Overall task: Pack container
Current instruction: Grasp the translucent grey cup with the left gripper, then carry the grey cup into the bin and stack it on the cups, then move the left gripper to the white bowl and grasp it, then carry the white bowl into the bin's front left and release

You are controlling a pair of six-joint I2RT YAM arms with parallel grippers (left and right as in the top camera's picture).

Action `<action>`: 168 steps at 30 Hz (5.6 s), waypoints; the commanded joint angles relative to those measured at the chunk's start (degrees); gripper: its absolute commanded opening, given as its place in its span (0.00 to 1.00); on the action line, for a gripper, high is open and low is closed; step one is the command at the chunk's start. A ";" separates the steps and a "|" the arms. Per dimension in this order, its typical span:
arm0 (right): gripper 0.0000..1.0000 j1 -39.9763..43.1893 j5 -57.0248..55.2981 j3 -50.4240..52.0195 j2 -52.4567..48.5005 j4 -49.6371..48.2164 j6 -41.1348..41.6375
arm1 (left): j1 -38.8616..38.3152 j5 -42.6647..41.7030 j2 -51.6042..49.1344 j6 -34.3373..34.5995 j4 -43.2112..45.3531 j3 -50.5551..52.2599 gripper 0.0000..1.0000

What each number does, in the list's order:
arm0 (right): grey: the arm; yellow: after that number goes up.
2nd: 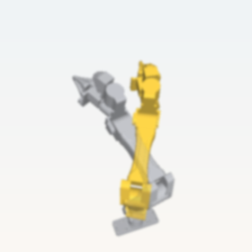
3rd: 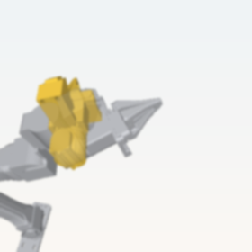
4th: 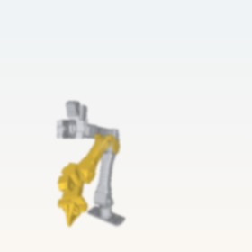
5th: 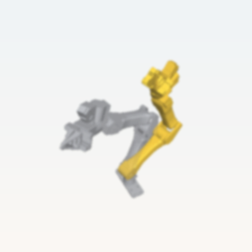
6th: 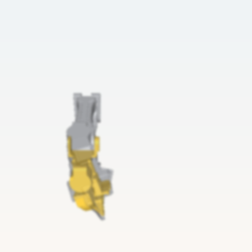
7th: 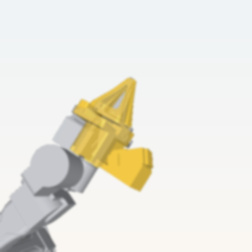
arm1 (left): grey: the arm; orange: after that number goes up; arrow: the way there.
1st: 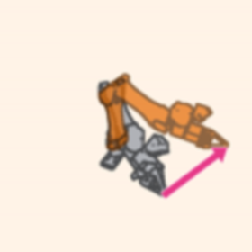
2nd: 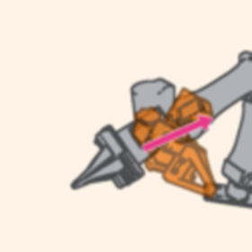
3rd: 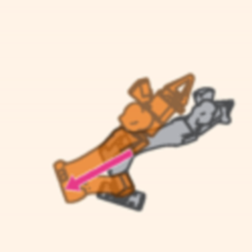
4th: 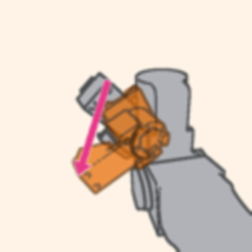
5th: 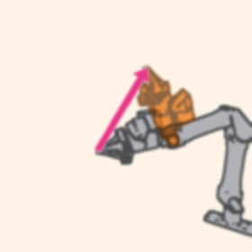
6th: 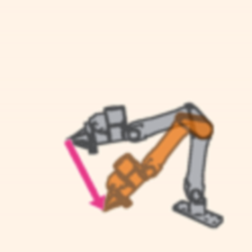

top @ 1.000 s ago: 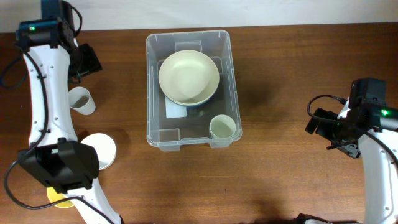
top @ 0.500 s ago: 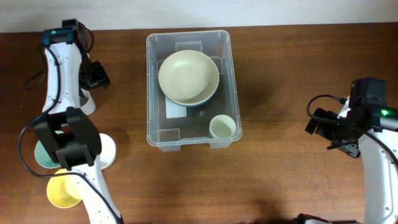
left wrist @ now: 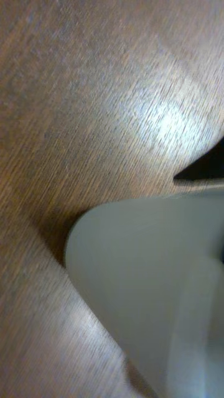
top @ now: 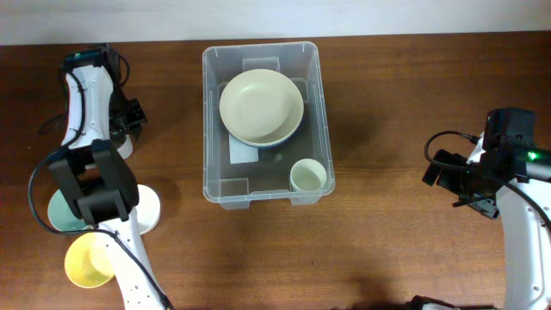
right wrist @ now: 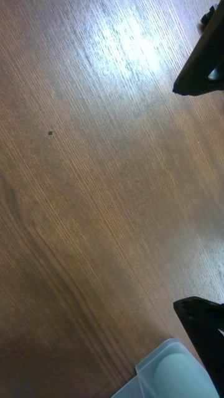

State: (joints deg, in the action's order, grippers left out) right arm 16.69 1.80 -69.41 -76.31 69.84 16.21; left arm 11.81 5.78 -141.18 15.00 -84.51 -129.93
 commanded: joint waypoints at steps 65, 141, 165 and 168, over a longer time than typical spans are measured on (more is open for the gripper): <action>0.99 -0.22 1.25 -1.01 0.42 0.46 -0.35 | -57.90 -10.95 23.02 11.10 6.54 13.44 0.22; 0.99 -0.22 1.22 -1.01 0.42 0.70 -0.37 | -4.57 -3.48 35.89 10.69 27.04 52.48 0.01; 0.99 -0.22 1.25 -1.01 0.39 0.66 -0.35 | -43.06 -3.37 40.15 9.88 16.02 26.01 0.01; 0.99 -0.22 1.25 -1.01 0.42 0.79 -0.35 | -44.46 -2.84 35.98 15.02 14.56 26.01 0.01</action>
State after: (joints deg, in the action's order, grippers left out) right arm 16.69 2.68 -69.45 -76.31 70.50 16.23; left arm -31.99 2.31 -101.84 26.33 -68.99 -104.51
